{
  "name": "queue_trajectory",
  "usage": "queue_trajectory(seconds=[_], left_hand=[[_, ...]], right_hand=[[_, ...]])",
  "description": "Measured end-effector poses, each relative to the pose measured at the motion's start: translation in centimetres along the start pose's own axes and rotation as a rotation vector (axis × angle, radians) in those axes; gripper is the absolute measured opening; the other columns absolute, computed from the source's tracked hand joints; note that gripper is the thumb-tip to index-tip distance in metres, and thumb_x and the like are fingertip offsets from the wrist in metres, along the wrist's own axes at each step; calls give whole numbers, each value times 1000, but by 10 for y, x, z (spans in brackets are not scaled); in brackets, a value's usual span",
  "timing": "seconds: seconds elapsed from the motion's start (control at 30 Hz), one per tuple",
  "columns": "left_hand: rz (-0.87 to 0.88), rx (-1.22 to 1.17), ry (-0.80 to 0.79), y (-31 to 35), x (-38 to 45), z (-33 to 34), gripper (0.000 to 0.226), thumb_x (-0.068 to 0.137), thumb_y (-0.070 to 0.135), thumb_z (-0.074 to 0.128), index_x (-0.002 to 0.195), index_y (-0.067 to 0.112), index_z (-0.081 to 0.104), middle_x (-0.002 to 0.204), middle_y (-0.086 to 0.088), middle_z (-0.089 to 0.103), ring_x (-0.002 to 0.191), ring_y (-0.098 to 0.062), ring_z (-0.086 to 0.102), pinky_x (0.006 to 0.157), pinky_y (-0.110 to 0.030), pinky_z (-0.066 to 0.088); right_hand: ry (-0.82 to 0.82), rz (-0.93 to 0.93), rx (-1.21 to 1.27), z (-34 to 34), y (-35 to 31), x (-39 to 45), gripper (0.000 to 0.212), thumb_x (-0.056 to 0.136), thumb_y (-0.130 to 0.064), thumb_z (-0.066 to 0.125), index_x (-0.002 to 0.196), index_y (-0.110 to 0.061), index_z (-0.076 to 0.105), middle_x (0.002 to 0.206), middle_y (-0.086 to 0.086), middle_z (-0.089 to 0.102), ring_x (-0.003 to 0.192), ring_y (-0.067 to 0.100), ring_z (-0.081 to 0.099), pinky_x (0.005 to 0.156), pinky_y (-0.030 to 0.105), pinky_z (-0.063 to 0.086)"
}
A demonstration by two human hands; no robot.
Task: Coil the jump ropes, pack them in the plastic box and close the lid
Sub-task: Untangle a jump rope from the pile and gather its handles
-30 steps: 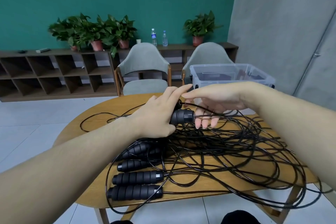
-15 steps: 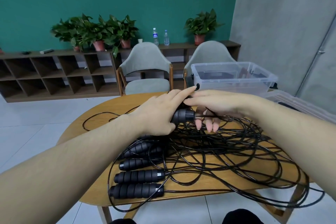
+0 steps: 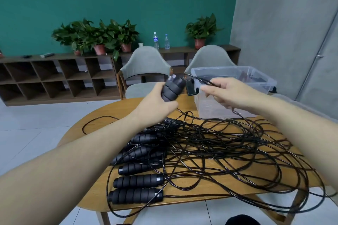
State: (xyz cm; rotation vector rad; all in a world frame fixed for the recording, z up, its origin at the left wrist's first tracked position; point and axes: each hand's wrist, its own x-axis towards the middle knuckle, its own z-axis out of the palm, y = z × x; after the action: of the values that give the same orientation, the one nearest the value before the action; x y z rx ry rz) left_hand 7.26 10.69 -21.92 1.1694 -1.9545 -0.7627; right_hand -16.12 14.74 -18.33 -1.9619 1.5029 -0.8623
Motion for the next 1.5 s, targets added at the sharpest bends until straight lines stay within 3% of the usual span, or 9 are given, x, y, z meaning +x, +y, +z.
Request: queue_trajectory(seconds=[0.4,0.53,0.6,0.7,0.87,1.03,1.27,1.37,1.5], left_hand=[[-537,-1052,477,4,32,10,26,88,21,67,109,10,56,77,-7,55,46,-17,45,51,-25,37],[-592,-1162,349,4,36,17,38,86,24,66,120,7,61,92,-10,58,47,-19,49,40,-24,42],[-630,-1215,392,6,33,20,15,91,23,63,100,11,58,91,-10,58,56,-21,51,43,-24,45],[-655,-1277,371,2,26,25,31,94,34,64,109,8,55,96,-9,59,72,-24,59,56,-31,55],[-729,-1247,122,9,10,22,74,84,68,65,124,6,58,90,-11,67,57,-26,67,58,-36,55],[-757,-1142,-117,24,-1,22,76,88,82,33,83,12,62,62,-6,60,52,-18,50,59,-28,41],[-648,-1113,-123,17,0,25,81,79,90,38,85,15,68,71,-5,65,65,-20,53,64,-30,42],[-540,-951,-93,17,-4,28,41,87,52,70,99,12,68,73,-5,65,57,-18,58,56,-31,49],[-573,-948,56,6,5,30,27,88,8,56,114,5,52,84,-15,59,52,-22,58,49,-31,51]], right_hand=[[9,-121,-93,21,-18,5,31,106,-40,37,101,-31,66,54,-14,47,49,2,41,53,19,35],[-43,-244,-205,46,-26,-3,24,105,-38,42,113,-35,64,80,-22,63,71,0,55,72,21,45],[-81,-265,-273,53,-25,-3,27,104,-41,42,122,-35,62,95,-28,64,81,-2,57,80,25,48],[-93,-307,-376,58,-21,-3,28,104,-44,40,126,-41,57,115,-26,65,98,-1,60,89,29,49],[-29,-320,-502,56,-16,-6,18,105,-41,37,109,-40,55,66,-34,55,66,0,53,64,28,36],[-75,-268,-547,50,-14,-5,17,105,-41,36,100,-39,52,66,-25,58,65,0,52,60,25,34],[-129,-214,-583,48,-18,3,20,105,-39,37,90,-36,50,75,-12,58,77,10,57,69,35,47],[-104,-205,-597,50,-17,5,20,105,-37,38,90,-34,51,70,-12,54,72,11,55,63,33,41],[-115,-259,-557,57,-14,-1,22,105,-43,37,102,-32,57,70,-15,55,67,-1,53,61,28,42]])
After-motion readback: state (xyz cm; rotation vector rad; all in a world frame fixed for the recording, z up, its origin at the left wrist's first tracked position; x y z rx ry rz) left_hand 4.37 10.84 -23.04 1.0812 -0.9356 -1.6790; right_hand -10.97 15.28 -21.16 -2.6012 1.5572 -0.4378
